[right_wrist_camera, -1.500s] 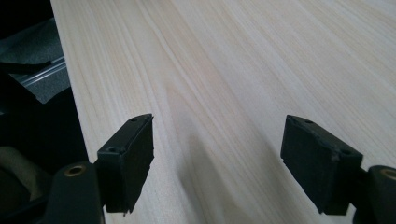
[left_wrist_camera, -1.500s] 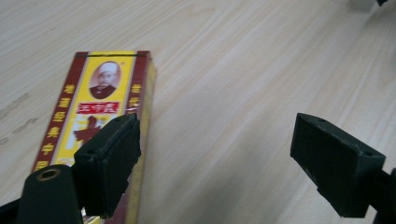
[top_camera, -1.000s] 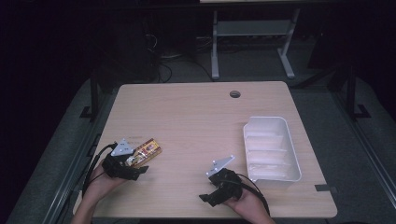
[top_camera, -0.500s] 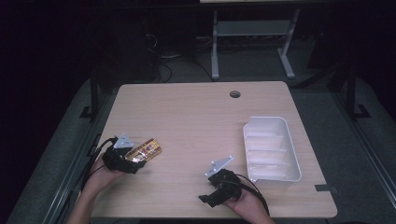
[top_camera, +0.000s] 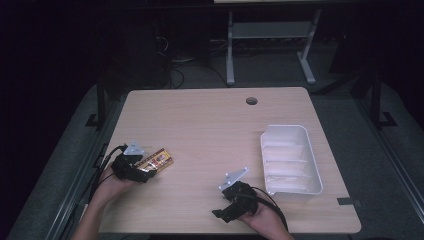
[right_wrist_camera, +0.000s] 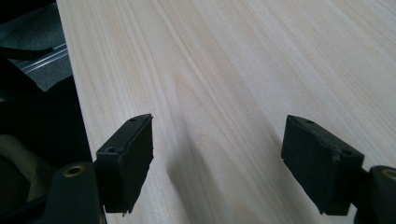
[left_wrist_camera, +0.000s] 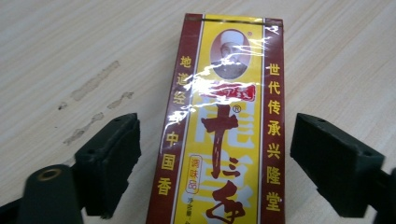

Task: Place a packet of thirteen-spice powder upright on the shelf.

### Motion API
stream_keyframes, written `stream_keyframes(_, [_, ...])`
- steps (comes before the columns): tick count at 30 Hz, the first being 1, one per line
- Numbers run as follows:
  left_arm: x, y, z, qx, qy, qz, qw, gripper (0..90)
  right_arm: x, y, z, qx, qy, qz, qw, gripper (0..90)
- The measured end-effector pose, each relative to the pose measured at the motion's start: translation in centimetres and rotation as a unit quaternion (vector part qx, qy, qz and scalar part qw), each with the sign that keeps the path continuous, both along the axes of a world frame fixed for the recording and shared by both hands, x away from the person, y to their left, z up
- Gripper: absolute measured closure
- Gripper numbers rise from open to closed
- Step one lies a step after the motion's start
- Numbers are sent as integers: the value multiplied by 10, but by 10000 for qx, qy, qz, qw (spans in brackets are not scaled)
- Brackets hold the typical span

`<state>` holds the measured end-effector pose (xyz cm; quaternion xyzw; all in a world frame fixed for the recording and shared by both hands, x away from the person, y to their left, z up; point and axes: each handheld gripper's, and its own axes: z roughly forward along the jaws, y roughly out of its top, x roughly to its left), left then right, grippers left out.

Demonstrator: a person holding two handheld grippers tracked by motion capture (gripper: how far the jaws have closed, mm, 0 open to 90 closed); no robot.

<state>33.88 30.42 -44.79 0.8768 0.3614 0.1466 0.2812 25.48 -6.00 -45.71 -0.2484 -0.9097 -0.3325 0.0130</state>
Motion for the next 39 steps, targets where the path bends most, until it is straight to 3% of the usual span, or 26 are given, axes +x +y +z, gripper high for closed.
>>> stream_keyframes(11, [2,-1,-4,130,185,-110,9997,291,0,2,-1,-16,-4,30,10000,246])
stream_keyframes(19, [1,2,-2,31,293,-22,9996,321,2,0,0,7,-22,-32,10000,247])
stream_keyframes(23, [-4,-1,1,38,218,-88,9997,322,5,-3,3,97,-29,-122,9999,248])
stream_keyframes(32, [-23,-13,13,-266,-80,-253,9993,322,9,-6,8,350,6,-275,9990,232])
stream_keyframes(39, [-37,-28,14,-377,-209,-438,9981,322,13,-10,11,482,84,-404,9980,178])
